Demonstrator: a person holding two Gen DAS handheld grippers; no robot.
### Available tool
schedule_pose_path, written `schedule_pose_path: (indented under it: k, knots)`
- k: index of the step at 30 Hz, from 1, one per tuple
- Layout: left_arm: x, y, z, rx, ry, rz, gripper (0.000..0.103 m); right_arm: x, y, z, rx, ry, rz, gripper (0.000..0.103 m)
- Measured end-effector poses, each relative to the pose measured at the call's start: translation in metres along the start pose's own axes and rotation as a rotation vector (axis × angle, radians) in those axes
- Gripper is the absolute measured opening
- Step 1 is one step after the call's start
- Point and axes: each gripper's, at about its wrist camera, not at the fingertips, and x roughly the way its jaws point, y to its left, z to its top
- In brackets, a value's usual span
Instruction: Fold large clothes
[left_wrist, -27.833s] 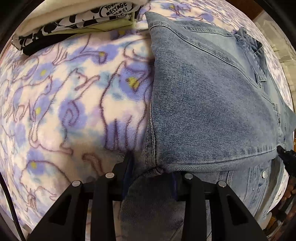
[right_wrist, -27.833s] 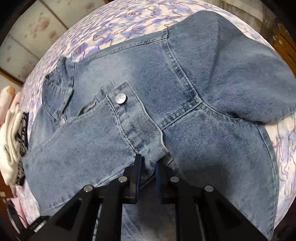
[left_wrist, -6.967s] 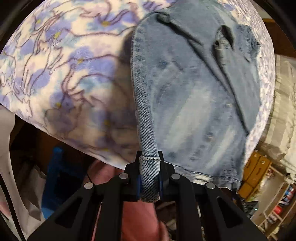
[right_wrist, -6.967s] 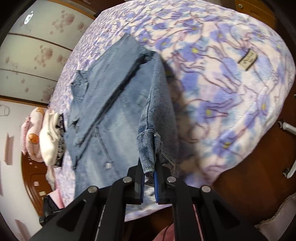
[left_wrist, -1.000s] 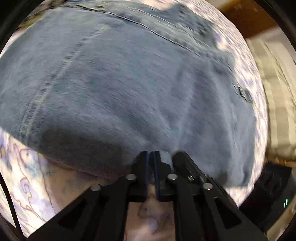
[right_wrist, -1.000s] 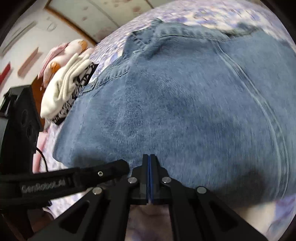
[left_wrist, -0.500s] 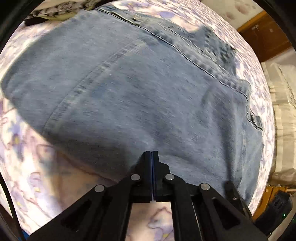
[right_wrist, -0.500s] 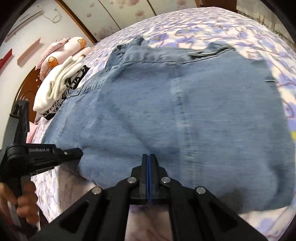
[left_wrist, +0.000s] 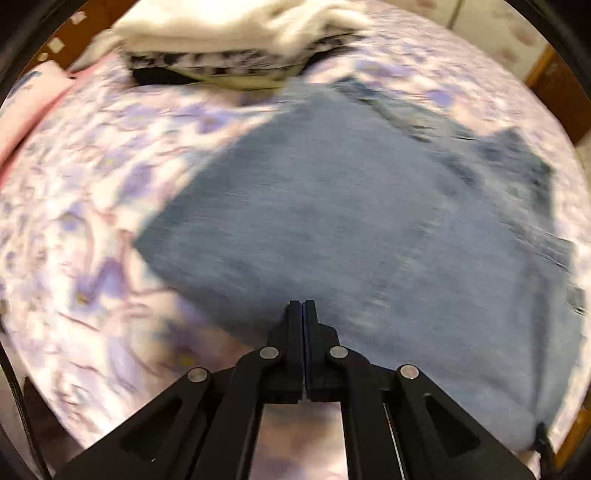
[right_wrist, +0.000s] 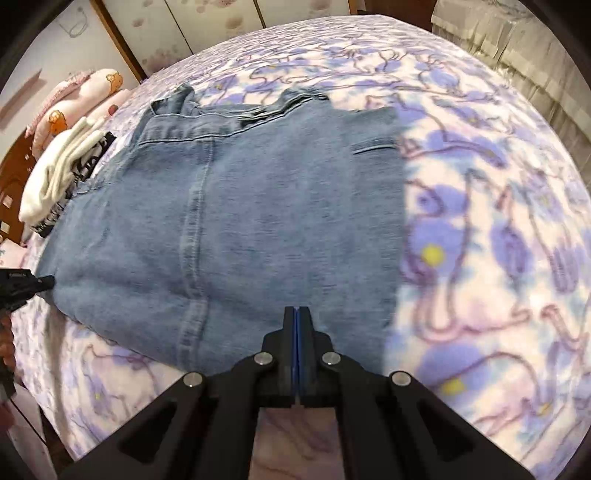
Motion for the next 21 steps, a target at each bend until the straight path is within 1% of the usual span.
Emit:
schedule_pose_path:
  k: [2,3,4,8,10,12,13,15,17,18,19,20,21]
  knots:
    - [0.006,0.018,0.009,-0.051,0.014,-0.009,0.001,-0.002,-0.002,-0.001,-0.011,0.000,-0.008,0.000]
    - [0.009,0.022,0.015,-0.064,0.016,-0.003,0.001,-0.003,-0.001,-0.001,-0.022,0.001,-0.018,0.000]
    - [0.013,0.025,0.021,-0.057,0.009,0.032,0.001,-0.004,0.000,-0.001,-0.025,0.002,-0.026,0.000]
    - [0.024,0.030,0.037,0.030,-0.031,0.109,0.001,-0.009,0.000,-0.003,-0.014,0.006,-0.064,0.000]
    - [0.027,0.031,0.044,0.073,-0.042,0.131,0.001,-0.012,0.002,-0.006,-0.017,0.007,-0.084,0.000]
    - [0.030,0.035,0.050,0.098,-0.053,0.160,0.001,-0.016,0.004,-0.008,-0.026,0.013,-0.126,0.000]
    - [0.030,0.036,0.052,0.102,-0.054,0.168,0.001,-0.017,0.003,-0.008,-0.020,0.020,-0.140,0.000]
    - [0.030,0.043,0.057,0.097,-0.060,0.178,0.001,-0.021,-0.003,-0.008,0.011,0.042,-0.114,0.000]
    - [0.029,0.051,0.064,0.091,-0.067,0.192,0.001,-0.024,-0.006,-0.008,0.034,0.043,-0.100,0.000]
    - [0.025,0.057,0.060,0.094,-0.072,0.192,0.001,-0.024,-0.005,-0.007,0.032,0.052,-0.108,0.000]
    - [0.020,0.057,0.063,0.099,-0.078,0.185,0.001,-0.026,-0.002,-0.006,0.026,0.055,-0.124,0.000]
    - [0.012,0.058,0.058,0.106,-0.084,0.180,0.003,-0.028,0.003,-0.004,0.016,0.052,-0.145,0.000]
    - [0.002,0.051,0.055,0.139,-0.091,0.160,0.006,-0.032,0.010,-0.003,0.001,0.039,-0.167,0.000]
